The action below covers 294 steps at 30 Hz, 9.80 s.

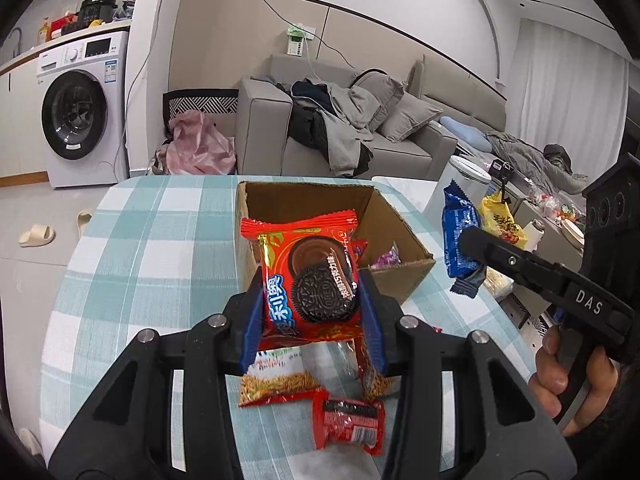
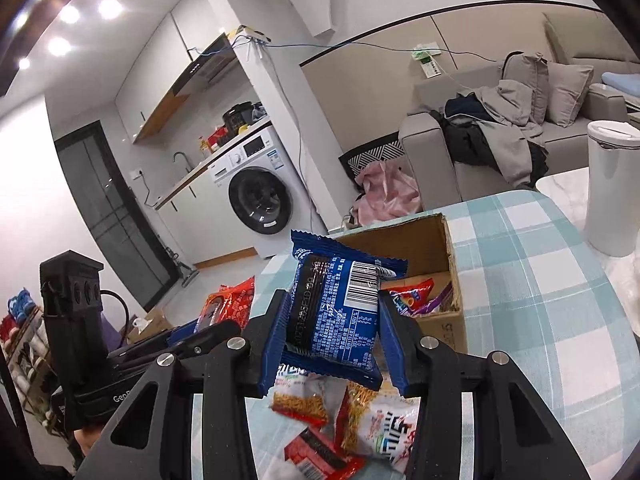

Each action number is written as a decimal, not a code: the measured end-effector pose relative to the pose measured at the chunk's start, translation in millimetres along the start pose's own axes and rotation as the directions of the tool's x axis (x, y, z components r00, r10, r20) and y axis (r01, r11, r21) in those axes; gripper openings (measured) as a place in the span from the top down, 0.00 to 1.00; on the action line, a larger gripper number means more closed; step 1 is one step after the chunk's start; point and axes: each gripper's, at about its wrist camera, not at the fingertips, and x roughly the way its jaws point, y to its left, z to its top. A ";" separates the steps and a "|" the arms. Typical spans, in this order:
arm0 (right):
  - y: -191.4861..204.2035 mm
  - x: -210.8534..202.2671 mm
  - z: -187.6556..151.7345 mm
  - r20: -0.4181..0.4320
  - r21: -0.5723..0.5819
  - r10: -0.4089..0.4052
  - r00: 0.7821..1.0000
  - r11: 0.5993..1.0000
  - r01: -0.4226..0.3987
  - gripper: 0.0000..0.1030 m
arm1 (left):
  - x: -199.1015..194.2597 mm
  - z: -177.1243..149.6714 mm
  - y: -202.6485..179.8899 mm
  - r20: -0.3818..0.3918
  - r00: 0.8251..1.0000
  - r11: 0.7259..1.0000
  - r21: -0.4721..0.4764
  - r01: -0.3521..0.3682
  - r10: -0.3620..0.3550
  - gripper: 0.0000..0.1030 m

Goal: Organize snacks
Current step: 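Lift both held packs and carry them over the cardboard box, then open both tools to drop the packs into the box, then move both open tools back toward the noodle-snack bags, then grasp the white noodle-snack bag with the left tool while the right tool grasps another noodle bag, then carry both held noodle bags over the cardboard box, then open both tools to drop the noodle bags into the box, then move both open tools toward the red wafer pack and cream bun pack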

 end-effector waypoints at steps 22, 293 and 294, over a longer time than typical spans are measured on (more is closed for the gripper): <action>-47.2 52.6 -3.5 -0.013 0.157 -0.056 0.998 0.986 0.057 0.57 | 91.3 18.2 1.8 -0.041 0.997 0.998 0.037 -0.057 0.059 0.62; -43.8 50.9 -90.4 -0.341 -0.154 -0.229 0.912 0.970 0.186 0.00 | 34.4 -109.9 2.2 -0.262 0.960 0.995 0.041 -0.096 0.104 0.00; -44.2 50.8 -90.6 -0.341 -0.153 -0.227 0.912 0.971 0.185 0.00 | 35.4 -111.8 -0.4 -0.268 0.958 0.995 0.044 -0.088 0.097 0.00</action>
